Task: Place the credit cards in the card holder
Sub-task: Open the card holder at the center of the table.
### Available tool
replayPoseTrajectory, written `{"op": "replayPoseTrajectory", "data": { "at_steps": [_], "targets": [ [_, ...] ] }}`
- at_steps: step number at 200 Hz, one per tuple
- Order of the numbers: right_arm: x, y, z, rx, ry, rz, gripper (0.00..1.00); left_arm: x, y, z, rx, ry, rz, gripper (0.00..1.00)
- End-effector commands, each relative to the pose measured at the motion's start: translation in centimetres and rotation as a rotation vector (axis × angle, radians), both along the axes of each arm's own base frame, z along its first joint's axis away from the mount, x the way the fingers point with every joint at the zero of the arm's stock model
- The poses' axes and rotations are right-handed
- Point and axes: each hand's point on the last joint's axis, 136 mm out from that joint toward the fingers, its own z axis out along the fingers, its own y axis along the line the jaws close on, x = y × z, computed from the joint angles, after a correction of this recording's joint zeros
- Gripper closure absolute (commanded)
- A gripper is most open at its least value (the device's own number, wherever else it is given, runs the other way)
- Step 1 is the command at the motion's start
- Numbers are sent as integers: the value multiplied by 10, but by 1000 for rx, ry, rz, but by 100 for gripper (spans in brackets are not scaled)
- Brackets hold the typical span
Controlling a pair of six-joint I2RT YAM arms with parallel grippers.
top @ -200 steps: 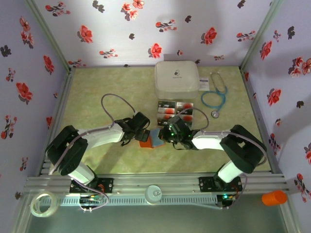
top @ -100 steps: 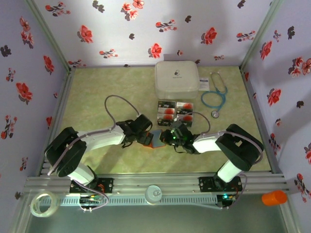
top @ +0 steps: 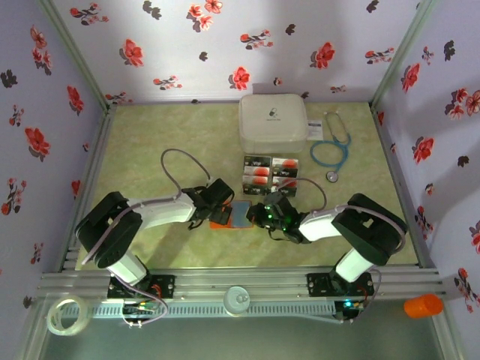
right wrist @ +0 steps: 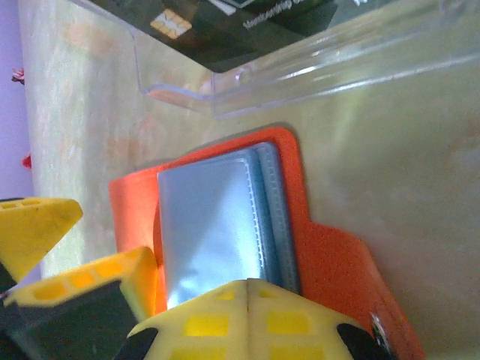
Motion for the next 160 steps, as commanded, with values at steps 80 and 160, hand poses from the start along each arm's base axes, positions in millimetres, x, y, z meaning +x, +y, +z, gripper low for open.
{"op": "replayPoseTrajectory", "data": {
  "at_steps": [80, 160],
  "targets": [
    [-2, -13, -11, -98, 20, -38, 100, 1, 37, -14, 94, 48, 44, 0],
    [14, -23, -7, -104, 27, 11, 100, -26, 30, -23, 22, 69, 103, 0]
  ]
}}
